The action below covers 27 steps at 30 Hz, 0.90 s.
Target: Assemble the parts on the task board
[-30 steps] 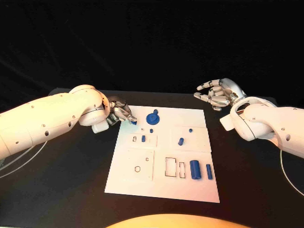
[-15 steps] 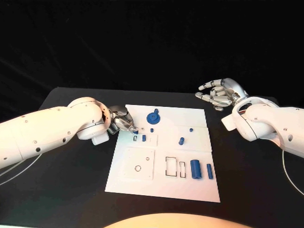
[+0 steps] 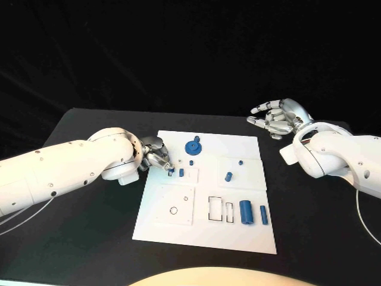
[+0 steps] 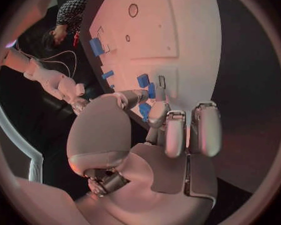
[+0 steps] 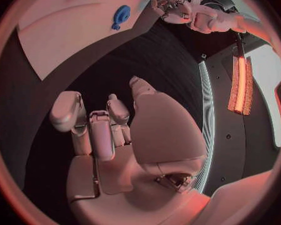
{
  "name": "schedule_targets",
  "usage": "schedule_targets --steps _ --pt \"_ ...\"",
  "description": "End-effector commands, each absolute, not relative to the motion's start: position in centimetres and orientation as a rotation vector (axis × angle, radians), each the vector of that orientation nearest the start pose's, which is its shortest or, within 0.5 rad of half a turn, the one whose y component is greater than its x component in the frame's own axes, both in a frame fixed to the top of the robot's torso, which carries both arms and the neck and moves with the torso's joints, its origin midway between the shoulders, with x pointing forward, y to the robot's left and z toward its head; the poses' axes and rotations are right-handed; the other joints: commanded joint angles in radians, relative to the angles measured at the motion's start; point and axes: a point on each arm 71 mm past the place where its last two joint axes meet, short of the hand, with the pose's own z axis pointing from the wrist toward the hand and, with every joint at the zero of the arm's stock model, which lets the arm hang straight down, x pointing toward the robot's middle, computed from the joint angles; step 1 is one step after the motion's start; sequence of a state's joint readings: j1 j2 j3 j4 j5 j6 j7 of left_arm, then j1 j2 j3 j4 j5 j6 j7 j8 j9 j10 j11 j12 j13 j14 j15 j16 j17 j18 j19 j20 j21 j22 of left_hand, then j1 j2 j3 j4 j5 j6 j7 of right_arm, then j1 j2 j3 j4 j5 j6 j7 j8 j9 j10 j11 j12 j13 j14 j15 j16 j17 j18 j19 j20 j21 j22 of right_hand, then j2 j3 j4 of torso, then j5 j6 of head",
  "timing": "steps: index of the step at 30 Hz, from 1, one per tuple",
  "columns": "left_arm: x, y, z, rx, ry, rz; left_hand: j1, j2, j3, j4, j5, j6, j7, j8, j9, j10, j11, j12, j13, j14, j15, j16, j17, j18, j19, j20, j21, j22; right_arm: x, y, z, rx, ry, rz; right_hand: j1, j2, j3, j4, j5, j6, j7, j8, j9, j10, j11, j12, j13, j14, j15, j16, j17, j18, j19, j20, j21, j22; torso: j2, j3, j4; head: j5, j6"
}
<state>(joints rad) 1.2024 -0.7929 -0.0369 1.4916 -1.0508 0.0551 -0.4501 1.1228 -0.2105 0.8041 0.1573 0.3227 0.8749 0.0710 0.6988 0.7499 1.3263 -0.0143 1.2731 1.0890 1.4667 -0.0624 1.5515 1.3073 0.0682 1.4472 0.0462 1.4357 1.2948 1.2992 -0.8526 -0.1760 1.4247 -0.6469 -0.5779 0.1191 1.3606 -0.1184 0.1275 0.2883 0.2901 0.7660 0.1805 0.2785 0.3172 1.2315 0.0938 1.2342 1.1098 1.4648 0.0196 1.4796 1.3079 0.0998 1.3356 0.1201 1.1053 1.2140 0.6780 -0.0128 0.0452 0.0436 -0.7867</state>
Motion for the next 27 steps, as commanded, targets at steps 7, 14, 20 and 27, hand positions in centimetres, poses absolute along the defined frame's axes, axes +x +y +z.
schedule_targets --steps 7,14,20,27 --pt "48.26 19.35 -22.28 -0.142 2.257 -0.494 -0.005 0.009 0.140 -0.146 0.011 0.018 -0.011 0.008 0.002 0.010 -0.001 0.007 0.004 0.094 -0.010 0.000 0.226 -0.009 0.002 -0.007 0.005 0.002 50.87 -25.29 -18.15 0.580 1.526 0.887 -0.009 0.002 -0.003 0.001 -0.004 0.000 -0.005 0.007 -0.002 0.002 -0.005 0.000 -0.002 0.052 -0.009 -0.006 0.030 0.007 0.003 -0.006 -0.005 -0.002 0.000 0.0005 -0.0008 -0.004 0.003" --pt "48.15 19.36 -22.46 -0.128 2.281 -0.476 -0.005 0.008 0.141 -0.147 0.014 0.019 -0.011 0.009 0.002 0.011 -0.002 0.008 0.006 0.094 -0.010 0.001 0.227 -0.010 0.003 -0.007 0.006 0.003 50.85 -25.31 -18.22 0.581 1.534 0.886 -0.008 0.002 -0.003 0.000 -0.004 0.000 -0.005 0.007 -0.002 0.001 -0.006 0.000 -0.003 0.052 -0.009 -0.007 0.030 0.007 0.003 -0.006 -0.006 -0.002 0.000 0.0019 -0.0006 -0.002 0.003" --pt "48.16 19.47 -22.60 -0.128 2.293 -0.461 -0.006 0.007 0.141 -0.148 0.016 0.019 -0.011 0.009 0.002 0.012 -0.002 0.009 0.008 0.094 -0.010 0.000 0.226 -0.010 0.002 -0.008 0.006 0.003 50.84 -25.34 -18.23 0.581 1.535 0.886 -0.008 0.002 -0.002 0.000 -0.004 0.000 -0.005 0.008 -0.002 0.001 -0.006 -0.001 -0.004 0.052 -0.009 -0.007 0.029 0.007 0.002 -0.006 -0.007 -0.003 0.000 0.0015 0.0001 -0.002 0.001" --pt "48.21 19.44 -22.76 -0.129 2.302 -0.448 -0.006 0.007 0.141 -0.148 0.016 0.019 -0.011 0.009 0.002 0.012 -0.002 0.009 0.008 0.094 -0.010 0.000 0.226 -0.010 0.002 -0.008 0.006 0.003 50.84 -25.37 -18.22 0.581 1.534 0.886 -0.008 0.002 -0.002 0.000 -0.004 0.000 -0.005 0.008 -0.002 0.001 -0.006 -0.001 -0.004 0.052 -0.009 -0.007 0.029 0.007 0.002 -0.006 -0.007 -0.003 0.000 0.0007 -0.0002 0.003 0.002"
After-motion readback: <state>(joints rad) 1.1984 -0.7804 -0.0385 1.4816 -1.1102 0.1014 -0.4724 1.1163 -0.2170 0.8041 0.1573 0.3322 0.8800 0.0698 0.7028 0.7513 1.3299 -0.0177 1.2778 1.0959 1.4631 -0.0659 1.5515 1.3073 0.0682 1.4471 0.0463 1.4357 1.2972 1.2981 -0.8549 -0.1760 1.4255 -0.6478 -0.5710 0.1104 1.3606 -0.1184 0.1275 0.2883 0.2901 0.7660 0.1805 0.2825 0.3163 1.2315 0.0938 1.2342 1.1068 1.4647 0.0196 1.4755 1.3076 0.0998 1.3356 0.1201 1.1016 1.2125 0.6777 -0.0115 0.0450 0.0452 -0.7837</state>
